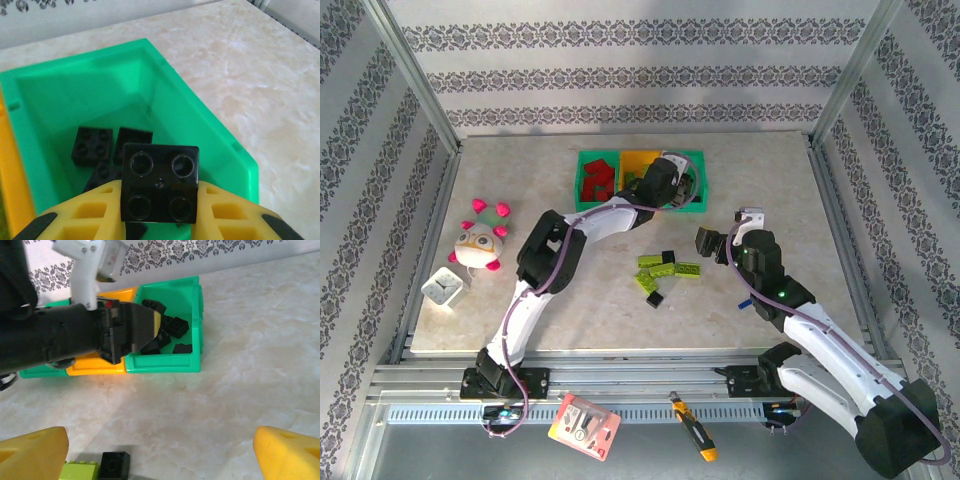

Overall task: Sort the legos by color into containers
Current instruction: Place the lego in the container.

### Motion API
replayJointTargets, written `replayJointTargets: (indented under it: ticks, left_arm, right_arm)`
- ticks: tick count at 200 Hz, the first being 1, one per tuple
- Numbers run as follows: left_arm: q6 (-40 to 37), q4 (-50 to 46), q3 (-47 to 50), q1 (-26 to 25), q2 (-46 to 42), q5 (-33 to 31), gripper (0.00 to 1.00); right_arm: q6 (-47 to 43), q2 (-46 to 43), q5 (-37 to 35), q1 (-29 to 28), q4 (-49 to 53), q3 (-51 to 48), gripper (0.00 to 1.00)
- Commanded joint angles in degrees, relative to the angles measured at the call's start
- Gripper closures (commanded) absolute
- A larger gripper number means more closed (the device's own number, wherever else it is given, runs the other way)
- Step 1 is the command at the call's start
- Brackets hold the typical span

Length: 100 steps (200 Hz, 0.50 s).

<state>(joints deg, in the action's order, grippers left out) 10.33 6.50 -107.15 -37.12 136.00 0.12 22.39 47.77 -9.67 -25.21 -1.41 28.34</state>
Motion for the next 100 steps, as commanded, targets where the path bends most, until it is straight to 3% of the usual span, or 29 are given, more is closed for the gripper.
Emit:
replayJointTargets:
  ticks: [1, 37, 66, 100]
  left_arm:
    - [-2.84, 1.89, -7.41, -0.05, 3.12, -2.28, 0.74]
    - [-1.43, -3.16, -14.26, -0.08, 7.33, -5.39, 0.69]
    - [-0.83, -2.91, -13.34, -0.13, 5.55, -4.34, 0.53]
    - [-1.79, -0.13, -6.82, -0.11, -1.17, -2.08, 0.25]
  right_arm:
    - [0.86, -1.13, -0.74, 0.63, 0.91, -0.84, 0.05]
    - [0.93, -1.18, -0.21, 0.87, 0.84, -1.08, 0.05]
    - [0.55, -1.27, 0.33, 1.02, 1.4, -0.77, 0.05]
    - [-0.2, -1.5, 0.53, 1.3, 2.71, -0.48, 0.05]
